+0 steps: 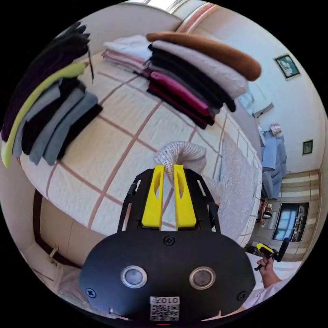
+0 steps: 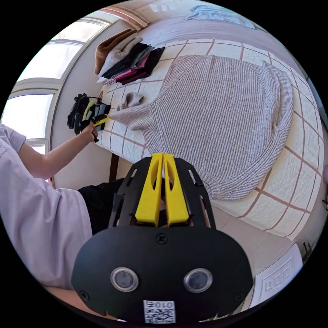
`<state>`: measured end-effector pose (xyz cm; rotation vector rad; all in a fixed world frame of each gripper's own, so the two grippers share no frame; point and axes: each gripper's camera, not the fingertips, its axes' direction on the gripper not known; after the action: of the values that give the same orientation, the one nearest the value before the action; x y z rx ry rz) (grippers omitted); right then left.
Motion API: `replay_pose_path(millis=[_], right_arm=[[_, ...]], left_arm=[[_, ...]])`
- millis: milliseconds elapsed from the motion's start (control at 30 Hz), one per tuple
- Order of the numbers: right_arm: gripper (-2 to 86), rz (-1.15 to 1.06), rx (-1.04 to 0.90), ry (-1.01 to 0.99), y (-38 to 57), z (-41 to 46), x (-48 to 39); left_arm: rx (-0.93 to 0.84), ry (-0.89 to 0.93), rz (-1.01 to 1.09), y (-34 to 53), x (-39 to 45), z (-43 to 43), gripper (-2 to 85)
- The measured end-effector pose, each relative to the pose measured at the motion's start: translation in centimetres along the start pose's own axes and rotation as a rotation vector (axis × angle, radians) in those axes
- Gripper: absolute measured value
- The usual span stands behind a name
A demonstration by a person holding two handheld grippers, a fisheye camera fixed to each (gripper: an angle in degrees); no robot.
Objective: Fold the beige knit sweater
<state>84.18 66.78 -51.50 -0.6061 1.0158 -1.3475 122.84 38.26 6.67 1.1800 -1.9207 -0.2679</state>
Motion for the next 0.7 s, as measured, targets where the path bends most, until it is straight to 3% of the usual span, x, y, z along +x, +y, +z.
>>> replay_pose_path(millis=[200,267,367,433,533,600,700], right_arm=[[2.6,0.093,0.112,-0.031,1.3,-5.3,0.3],[2.8,0.150,0.176,0.014,1.9,-8.3,2.0],[3.4,0.225,0.295,-0.015,3.1,-12.0,5.1],[3.6,0.267,0.338,-0.029,3.8,-13.6,7.2],[3.4,0.292,0.365,-0.070,4.7,-15.6,10.7],[3.2,0.252,0.367,-0.159,5.4,-17.1,12.1],[3.0,0.151,0.370,-0.177,7.6,-21.5,12.1]], left_arm=[[-0.005,0.027,-0.129,3.7,-1.9,2.2,2.6],[0.029,0.037,0.004,4.8,1.2,2.1,2.8],[0.004,0.091,0.362,6.9,9.8,3.5,4.0],[-0.014,0.097,0.683,10.3,19.0,5.4,5.4],[-0.050,0.113,0.961,15.6,30.4,9.2,7.6],[-0.055,0.121,1.051,18.4,36.7,11.7,8.9],[-0.034,0.156,1.000,20.1,45.7,16.9,10.7]])
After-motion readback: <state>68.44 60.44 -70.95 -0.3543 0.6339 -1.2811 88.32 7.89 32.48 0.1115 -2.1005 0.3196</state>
